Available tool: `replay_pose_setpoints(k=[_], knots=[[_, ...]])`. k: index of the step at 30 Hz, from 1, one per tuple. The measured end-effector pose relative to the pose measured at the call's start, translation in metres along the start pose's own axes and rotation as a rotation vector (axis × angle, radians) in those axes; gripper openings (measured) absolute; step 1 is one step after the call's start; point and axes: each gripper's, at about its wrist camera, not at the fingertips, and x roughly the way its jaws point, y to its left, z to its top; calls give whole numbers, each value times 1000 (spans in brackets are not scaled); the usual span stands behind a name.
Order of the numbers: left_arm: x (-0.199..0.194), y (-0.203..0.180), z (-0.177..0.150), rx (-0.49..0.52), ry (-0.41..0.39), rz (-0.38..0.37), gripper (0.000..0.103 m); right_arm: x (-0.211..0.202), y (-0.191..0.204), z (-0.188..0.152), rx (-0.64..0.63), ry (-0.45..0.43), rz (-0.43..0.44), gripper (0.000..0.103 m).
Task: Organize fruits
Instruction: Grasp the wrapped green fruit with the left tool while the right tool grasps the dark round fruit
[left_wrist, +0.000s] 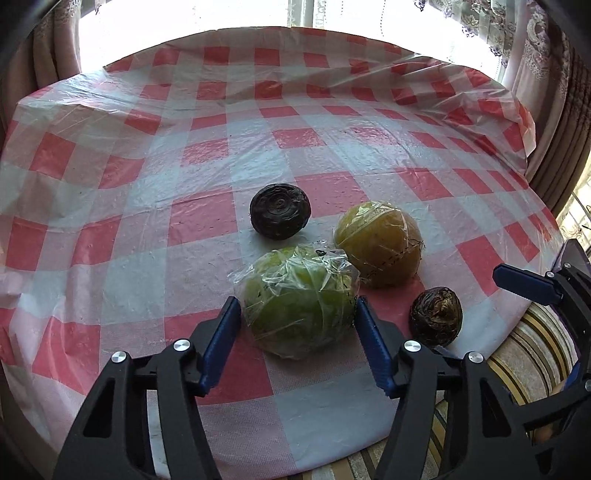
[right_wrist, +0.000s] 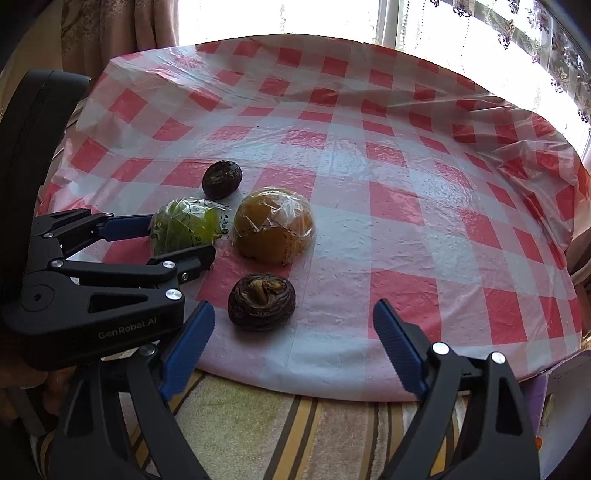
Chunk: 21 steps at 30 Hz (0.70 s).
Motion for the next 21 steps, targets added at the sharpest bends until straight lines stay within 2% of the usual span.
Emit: replay_pose_setpoints(k=[4, 8, 11, 16, 20, 21], knots=[[-2, 7, -2, -43, -15, 19, 59, 4, 2, 1, -9, 10, 4, 80], [-4, 17, -3, -92, -30, 38, 58, 10, 5, 2, -18, 31, 14, 64], [-5, 16, -4, -89, -32, 42, 58, 12, 7, 2, -25, 40, 25, 58], [-5, 16, -4, -87, -32, 42, 58, 14, 7, 3, -19, 46, 49, 53], [-5, 16, -4, -87, -32, 42, 58, 14, 10, 3, -30, 42, 78, 41], [-5, 16, -4, -87, -32, 42, 58, 14, 11, 3, -32, 40, 76, 40]])
